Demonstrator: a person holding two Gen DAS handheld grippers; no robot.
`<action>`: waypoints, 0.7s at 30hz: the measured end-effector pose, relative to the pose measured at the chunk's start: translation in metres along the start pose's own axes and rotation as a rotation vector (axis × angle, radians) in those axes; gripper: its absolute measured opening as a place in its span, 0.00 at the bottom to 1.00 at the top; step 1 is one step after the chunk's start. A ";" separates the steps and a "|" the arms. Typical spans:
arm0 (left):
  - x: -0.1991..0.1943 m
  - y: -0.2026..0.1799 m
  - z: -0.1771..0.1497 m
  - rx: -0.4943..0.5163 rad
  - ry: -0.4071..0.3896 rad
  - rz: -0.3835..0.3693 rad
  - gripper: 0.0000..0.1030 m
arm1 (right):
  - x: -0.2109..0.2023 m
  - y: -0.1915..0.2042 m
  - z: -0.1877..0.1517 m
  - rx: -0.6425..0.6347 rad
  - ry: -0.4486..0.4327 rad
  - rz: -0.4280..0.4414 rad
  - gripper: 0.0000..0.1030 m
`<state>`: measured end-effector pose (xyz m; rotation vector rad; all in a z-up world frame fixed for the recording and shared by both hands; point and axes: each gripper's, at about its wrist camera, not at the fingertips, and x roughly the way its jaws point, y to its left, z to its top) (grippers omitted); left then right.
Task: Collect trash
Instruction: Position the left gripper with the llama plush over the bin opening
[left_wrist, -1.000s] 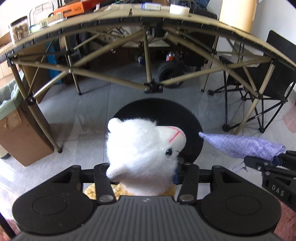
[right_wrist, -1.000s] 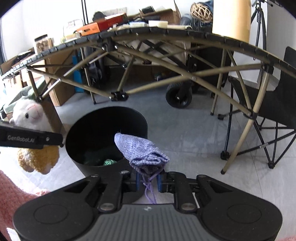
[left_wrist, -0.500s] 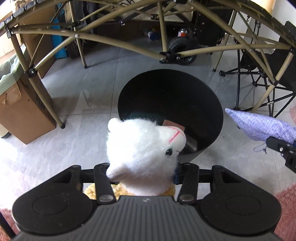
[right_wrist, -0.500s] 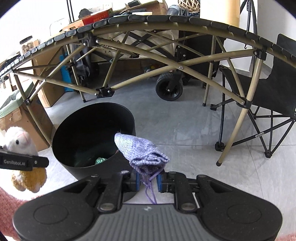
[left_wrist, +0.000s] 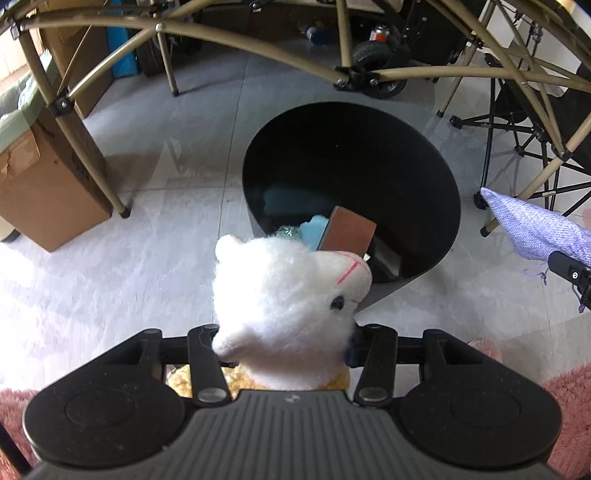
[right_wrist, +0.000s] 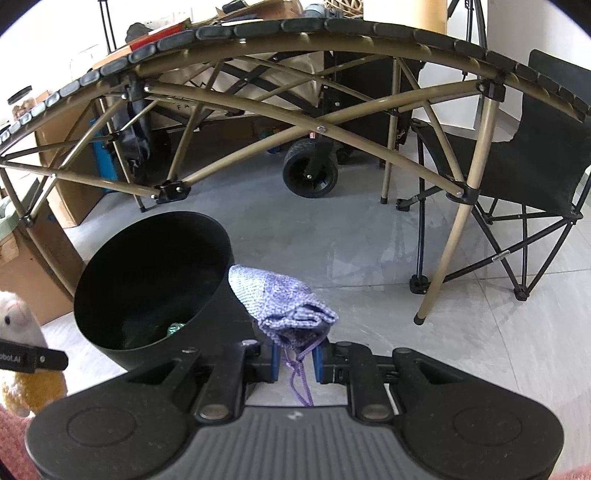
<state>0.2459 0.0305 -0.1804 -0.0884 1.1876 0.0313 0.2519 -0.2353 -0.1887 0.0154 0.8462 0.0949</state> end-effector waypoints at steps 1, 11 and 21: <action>0.001 0.001 0.000 -0.004 0.004 0.001 0.47 | 0.001 0.000 0.000 0.002 0.001 -0.002 0.16; -0.007 0.009 0.009 -0.051 0.004 -0.008 0.47 | 0.010 -0.002 0.006 0.019 0.017 -0.009 0.16; -0.013 -0.014 0.038 -0.029 -0.014 -0.041 0.47 | 0.020 -0.011 0.012 0.062 0.025 -0.019 0.16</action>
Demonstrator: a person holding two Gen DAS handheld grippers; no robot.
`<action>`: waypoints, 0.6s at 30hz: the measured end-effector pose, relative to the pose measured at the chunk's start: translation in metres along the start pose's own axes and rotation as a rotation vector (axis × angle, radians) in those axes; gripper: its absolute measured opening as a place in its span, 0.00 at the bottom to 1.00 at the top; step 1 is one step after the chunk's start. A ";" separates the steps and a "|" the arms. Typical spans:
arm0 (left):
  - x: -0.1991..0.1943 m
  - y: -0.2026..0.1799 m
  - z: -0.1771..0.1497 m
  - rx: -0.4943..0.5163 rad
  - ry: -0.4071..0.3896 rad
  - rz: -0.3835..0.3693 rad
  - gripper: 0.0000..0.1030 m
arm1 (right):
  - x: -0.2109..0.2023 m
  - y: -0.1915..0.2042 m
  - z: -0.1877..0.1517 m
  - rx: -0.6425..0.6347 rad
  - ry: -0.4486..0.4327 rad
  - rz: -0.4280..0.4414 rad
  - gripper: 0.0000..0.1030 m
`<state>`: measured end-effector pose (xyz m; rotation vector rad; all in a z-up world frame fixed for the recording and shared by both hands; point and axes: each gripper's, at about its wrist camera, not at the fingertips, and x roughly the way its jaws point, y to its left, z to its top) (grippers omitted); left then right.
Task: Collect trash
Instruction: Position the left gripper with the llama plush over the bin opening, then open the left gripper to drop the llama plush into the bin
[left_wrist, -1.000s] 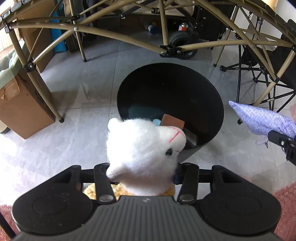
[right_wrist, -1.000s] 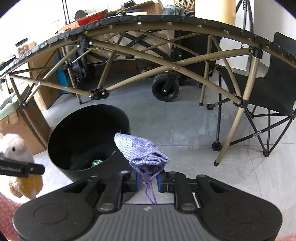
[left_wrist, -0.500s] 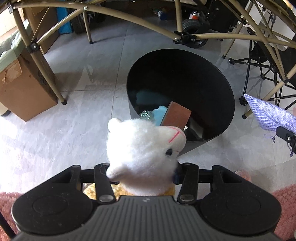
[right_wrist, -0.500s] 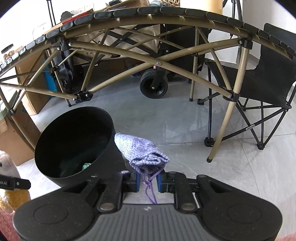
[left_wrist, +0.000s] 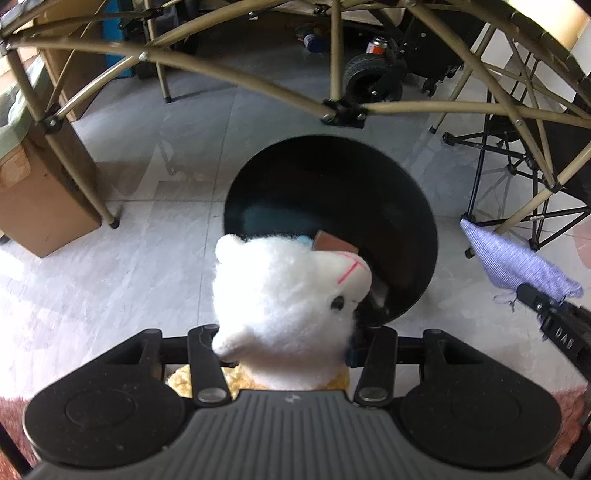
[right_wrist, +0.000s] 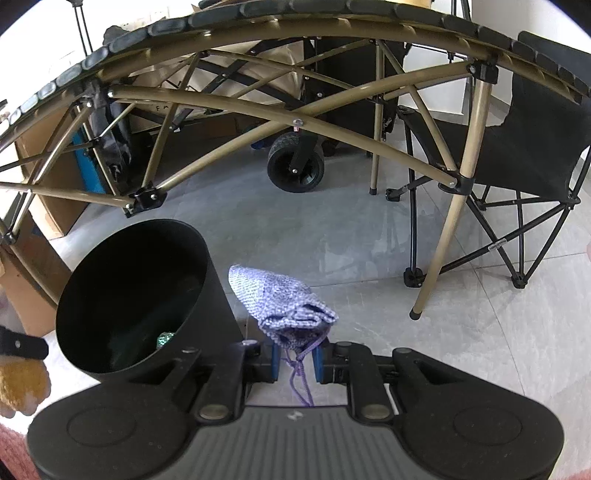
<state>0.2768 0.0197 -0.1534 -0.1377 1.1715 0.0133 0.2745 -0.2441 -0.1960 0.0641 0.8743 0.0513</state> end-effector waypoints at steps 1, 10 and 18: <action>0.000 -0.003 0.003 0.004 -0.005 0.000 0.47 | 0.001 -0.001 0.001 0.005 0.001 0.000 0.16; 0.010 -0.027 0.034 0.009 0.002 -0.017 0.47 | 0.006 -0.007 0.004 0.038 0.010 -0.008 0.16; 0.028 -0.044 0.059 -0.017 0.019 -0.028 0.47 | 0.012 -0.015 0.002 0.055 0.023 -0.036 0.16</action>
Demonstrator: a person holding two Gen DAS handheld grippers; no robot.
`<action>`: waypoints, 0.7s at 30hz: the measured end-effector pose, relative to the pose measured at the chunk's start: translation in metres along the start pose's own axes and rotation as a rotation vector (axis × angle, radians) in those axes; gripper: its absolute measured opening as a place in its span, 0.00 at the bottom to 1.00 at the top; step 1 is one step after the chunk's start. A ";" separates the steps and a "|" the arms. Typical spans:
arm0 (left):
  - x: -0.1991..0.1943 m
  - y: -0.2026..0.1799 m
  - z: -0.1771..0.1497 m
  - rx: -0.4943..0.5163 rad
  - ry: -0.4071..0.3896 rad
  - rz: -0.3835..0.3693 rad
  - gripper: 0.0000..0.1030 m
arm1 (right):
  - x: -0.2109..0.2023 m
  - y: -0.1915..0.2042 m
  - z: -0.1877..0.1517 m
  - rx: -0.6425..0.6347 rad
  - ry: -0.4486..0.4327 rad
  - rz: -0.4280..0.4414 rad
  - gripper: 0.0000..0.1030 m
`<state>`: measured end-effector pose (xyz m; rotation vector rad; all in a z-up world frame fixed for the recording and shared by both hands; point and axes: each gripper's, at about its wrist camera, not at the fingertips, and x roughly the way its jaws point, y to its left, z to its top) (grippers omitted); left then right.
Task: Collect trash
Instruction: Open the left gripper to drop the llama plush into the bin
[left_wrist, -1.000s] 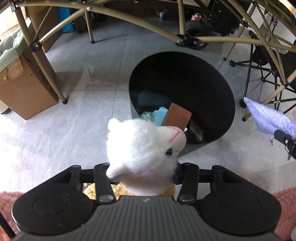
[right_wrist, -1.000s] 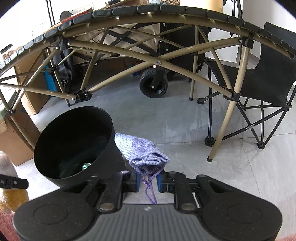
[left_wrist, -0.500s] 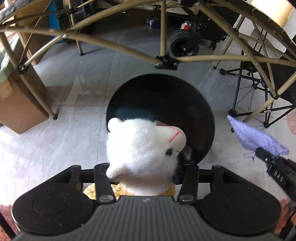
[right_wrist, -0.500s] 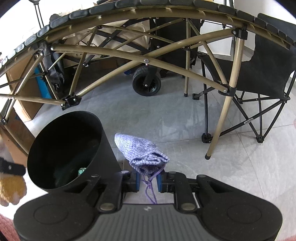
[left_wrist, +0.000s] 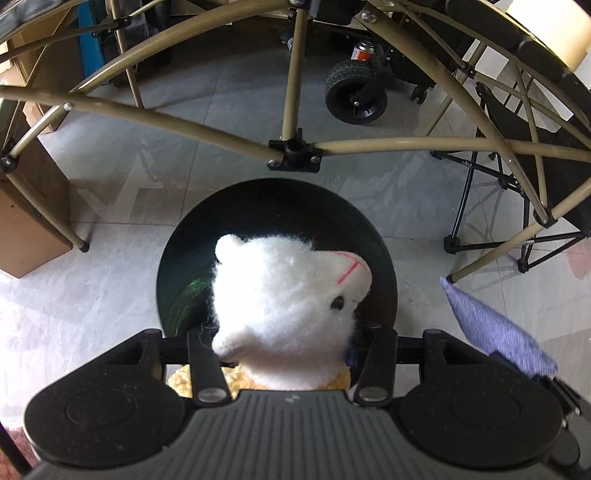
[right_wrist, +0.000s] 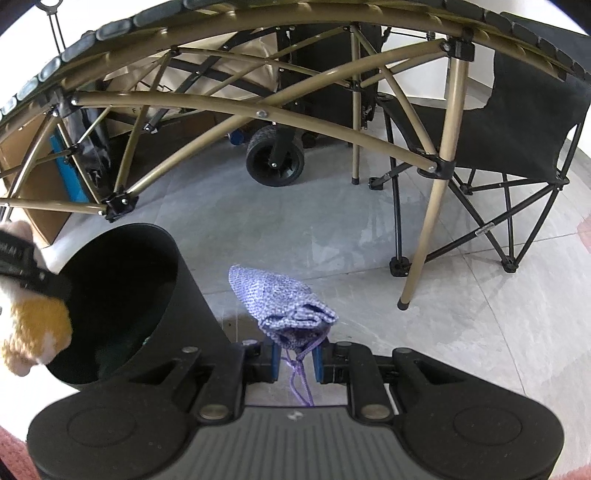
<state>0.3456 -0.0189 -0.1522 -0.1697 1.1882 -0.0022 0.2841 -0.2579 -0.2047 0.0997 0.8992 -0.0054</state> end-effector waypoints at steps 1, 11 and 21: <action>0.002 -0.002 0.002 -0.002 0.002 -0.002 0.47 | 0.001 0.000 0.000 0.001 0.001 -0.002 0.16; 0.021 -0.013 0.009 0.002 0.027 0.026 0.48 | 0.003 0.000 -0.001 -0.002 0.009 -0.005 0.16; 0.016 -0.018 0.008 0.040 0.003 0.074 1.00 | 0.003 0.000 -0.001 -0.006 0.007 -0.005 0.16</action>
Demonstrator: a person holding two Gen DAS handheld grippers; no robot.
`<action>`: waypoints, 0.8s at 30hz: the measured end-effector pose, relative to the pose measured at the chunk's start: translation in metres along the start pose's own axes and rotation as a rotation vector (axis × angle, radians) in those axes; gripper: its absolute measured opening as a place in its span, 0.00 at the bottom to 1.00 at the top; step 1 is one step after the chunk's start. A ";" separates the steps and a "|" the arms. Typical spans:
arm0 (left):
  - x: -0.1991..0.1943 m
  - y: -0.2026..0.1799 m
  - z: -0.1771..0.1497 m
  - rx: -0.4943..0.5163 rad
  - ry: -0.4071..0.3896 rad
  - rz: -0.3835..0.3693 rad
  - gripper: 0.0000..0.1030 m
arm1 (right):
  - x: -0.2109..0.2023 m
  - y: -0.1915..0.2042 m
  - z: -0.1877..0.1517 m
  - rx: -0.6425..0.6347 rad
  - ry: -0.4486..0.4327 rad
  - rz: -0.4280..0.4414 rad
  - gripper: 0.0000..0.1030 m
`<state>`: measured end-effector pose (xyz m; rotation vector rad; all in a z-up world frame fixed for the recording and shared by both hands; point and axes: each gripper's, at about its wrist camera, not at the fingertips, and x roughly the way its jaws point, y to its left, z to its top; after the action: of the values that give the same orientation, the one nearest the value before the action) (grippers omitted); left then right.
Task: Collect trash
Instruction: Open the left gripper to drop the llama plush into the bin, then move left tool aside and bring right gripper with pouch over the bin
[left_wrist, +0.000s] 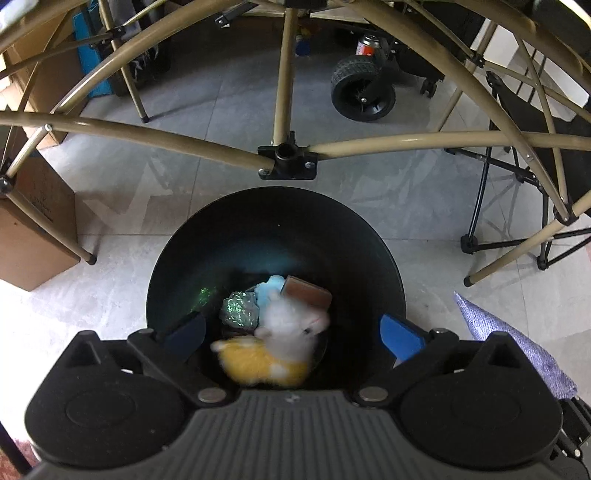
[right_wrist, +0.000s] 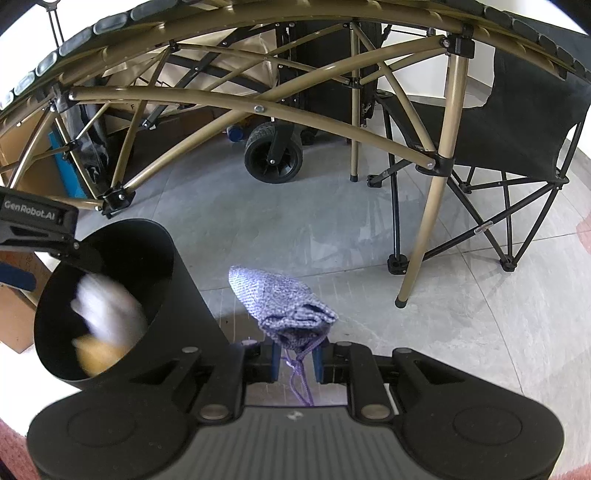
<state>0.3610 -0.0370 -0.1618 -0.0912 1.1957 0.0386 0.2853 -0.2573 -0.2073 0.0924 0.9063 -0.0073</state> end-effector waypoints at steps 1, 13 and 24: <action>0.001 0.000 -0.001 0.001 0.007 0.004 1.00 | 0.000 0.000 0.000 -0.001 -0.001 0.000 0.16; 0.004 0.003 -0.003 0.012 0.036 0.005 1.00 | -0.002 0.000 0.000 -0.007 -0.006 0.003 0.16; 0.001 0.017 -0.007 0.008 0.052 0.007 1.00 | -0.010 0.012 0.004 -0.033 -0.032 0.019 0.16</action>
<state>0.3540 -0.0207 -0.1660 -0.0814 1.2484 0.0375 0.2832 -0.2457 -0.1959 0.0694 0.8729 0.0237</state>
